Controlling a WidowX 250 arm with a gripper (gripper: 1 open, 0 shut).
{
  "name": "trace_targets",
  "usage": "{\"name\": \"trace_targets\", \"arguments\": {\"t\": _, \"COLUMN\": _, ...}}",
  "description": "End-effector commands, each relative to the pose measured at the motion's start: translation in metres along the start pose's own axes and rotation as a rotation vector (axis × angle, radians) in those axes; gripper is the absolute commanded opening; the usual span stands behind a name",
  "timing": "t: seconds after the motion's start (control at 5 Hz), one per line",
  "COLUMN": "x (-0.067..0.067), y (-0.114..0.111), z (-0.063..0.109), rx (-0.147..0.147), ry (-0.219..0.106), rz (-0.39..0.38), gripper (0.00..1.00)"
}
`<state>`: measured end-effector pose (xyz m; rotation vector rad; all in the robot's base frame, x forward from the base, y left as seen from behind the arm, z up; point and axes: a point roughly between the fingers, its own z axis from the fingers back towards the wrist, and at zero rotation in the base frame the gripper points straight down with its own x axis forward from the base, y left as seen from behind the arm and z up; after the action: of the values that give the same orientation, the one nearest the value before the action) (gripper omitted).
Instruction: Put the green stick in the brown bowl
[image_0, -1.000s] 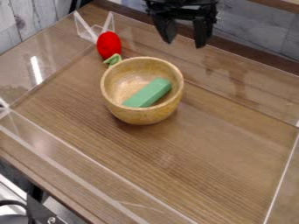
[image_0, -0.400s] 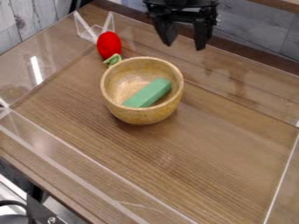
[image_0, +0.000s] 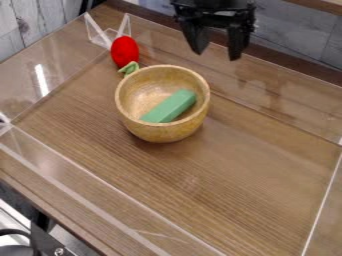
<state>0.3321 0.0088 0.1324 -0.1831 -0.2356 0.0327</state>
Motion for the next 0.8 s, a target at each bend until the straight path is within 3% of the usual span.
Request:
{"name": "trace_targets", "arguments": {"t": 0.0, "x": 0.010, "y": 0.006, "z": 0.020, "rx": -0.001, "ry": -0.069, "rz": -0.053, "gripper": 0.00}}
{"name": "trace_targets", "arguments": {"t": 0.2, "x": 0.010, "y": 0.007, "z": 0.022, "rx": -0.020, "ry": -0.066, "rz": -0.091, "gripper": 1.00}}
{"name": "trace_targets", "arguments": {"t": 0.6, "x": 0.014, "y": 0.023, "z": 0.020, "rx": -0.040, "ry": -0.011, "rz": -0.211, "gripper": 1.00}}
